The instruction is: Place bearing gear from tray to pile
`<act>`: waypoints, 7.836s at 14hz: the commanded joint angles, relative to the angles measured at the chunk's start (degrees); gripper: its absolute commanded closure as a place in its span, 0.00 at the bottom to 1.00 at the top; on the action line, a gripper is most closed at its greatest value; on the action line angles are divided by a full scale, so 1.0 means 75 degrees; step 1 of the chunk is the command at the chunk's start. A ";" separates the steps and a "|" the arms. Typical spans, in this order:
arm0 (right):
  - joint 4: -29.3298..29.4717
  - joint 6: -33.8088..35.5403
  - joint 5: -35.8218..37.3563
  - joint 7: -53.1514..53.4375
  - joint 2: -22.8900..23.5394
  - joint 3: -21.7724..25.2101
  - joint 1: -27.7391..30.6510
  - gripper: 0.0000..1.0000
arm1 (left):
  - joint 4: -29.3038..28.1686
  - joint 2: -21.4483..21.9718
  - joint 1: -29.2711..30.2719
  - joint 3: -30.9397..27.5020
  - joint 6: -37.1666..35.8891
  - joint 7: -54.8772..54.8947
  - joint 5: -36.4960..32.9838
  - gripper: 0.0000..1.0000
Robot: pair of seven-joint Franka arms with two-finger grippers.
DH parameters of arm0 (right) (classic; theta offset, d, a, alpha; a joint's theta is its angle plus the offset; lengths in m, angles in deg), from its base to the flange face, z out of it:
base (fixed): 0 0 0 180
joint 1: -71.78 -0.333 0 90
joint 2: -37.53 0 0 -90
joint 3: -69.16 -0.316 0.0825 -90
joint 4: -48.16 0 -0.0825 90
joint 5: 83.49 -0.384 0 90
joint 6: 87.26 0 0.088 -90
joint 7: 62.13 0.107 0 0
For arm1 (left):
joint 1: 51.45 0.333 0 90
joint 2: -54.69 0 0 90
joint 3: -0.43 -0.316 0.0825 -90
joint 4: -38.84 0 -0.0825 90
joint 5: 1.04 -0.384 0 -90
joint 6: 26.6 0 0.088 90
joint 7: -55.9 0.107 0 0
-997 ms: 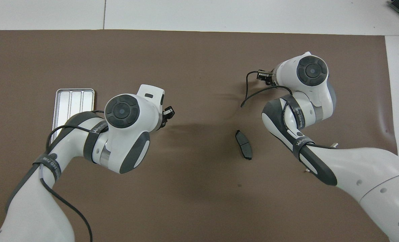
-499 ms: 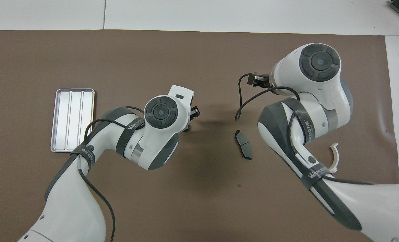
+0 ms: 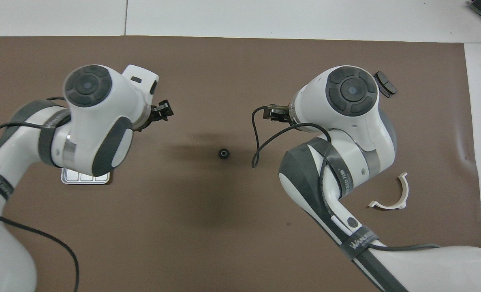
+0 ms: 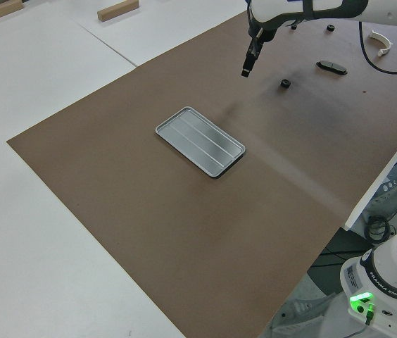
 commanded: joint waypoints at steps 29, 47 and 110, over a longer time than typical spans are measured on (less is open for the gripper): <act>0.0652 -0.1262 0.1271 0.1751 0.2518 0.0041 -0.2069 0.31 | 0.0649 0.1703 0.2053 0.0172 -0.1560 0.4533 -0.0012 0.00; -0.1418 -0.1553 0.1506 0.0932 0.0364 0.0006 -0.0080 1.00 | 0.0602 0.1785 0.1983 0.0325 -0.1829 0.4497 0.0000 0.00; 0.0922 0.4656 -0.0780 -0.3968 -0.2381 0.2467 0.0942 0.00 | 0.0473 0.1890 0.2393 0.0125 -0.2450 0.4544 0.0399 0.00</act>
